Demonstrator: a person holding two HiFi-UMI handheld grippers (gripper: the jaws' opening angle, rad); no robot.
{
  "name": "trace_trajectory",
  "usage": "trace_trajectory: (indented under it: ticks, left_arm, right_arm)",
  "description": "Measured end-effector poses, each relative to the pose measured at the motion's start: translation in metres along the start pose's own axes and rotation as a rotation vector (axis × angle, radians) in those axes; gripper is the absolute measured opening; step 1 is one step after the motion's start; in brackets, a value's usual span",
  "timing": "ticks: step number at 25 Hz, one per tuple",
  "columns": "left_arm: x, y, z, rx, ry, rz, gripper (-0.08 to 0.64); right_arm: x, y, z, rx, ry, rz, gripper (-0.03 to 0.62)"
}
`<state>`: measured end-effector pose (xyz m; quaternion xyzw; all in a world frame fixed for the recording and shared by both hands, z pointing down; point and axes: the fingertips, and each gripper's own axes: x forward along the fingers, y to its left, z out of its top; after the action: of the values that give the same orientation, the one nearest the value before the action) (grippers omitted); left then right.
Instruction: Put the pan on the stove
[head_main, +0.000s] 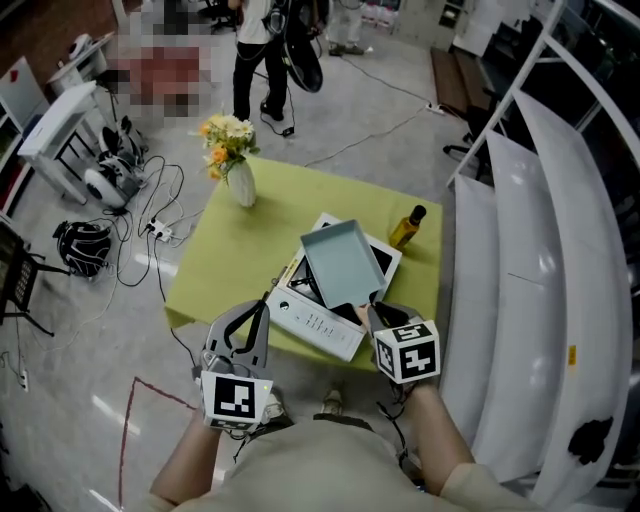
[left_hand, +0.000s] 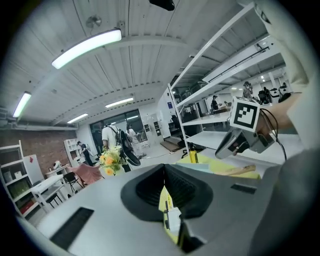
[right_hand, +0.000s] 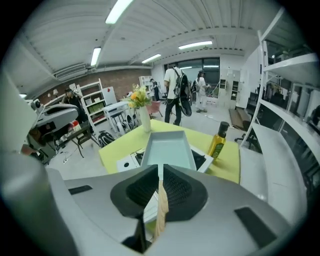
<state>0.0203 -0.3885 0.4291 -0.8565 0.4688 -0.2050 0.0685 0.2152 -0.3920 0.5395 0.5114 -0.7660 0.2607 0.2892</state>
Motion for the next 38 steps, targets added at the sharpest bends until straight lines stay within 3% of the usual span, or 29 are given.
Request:
trace_trajectory:
  ticks: [7,18,21,24,25,38]
  left_arm:
    - [-0.023,0.008,0.034,0.035,-0.099,0.004,0.008]
    - [-0.056,0.022,0.059,-0.028,-0.173,0.011,0.008]
    - [-0.069,0.017,0.072,-0.050,-0.239,-0.051,0.008]
    - [-0.078,0.009,0.081,0.116,-0.270,-0.120,0.008]
    - [-0.079,0.007,0.081,0.134,-0.272,-0.127,0.008]
    - [-0.089,0.004,0.064,0.040,-0.249,-0.133,0.007]
  right_arm:
    - [-0.051,0.036,0.058,-0.111,-0.222,0.011,0.021]
    - [-0.135,0.078,0.115,-0.089,-0.557,0.134,0.006]
    - [-0.150,0.084,0.116,-0.071,-0.610,0.152,0.006]
    - [-0.157,0.090,0.112,-0.046,-0.642,0.162,0.006]
    - [-0.157,0.092,0.110,-0.038,-0.643,0.164,0.006]
    - [-0.138,0.114,0.080,-0.044,-0.555,0.183,0.006]
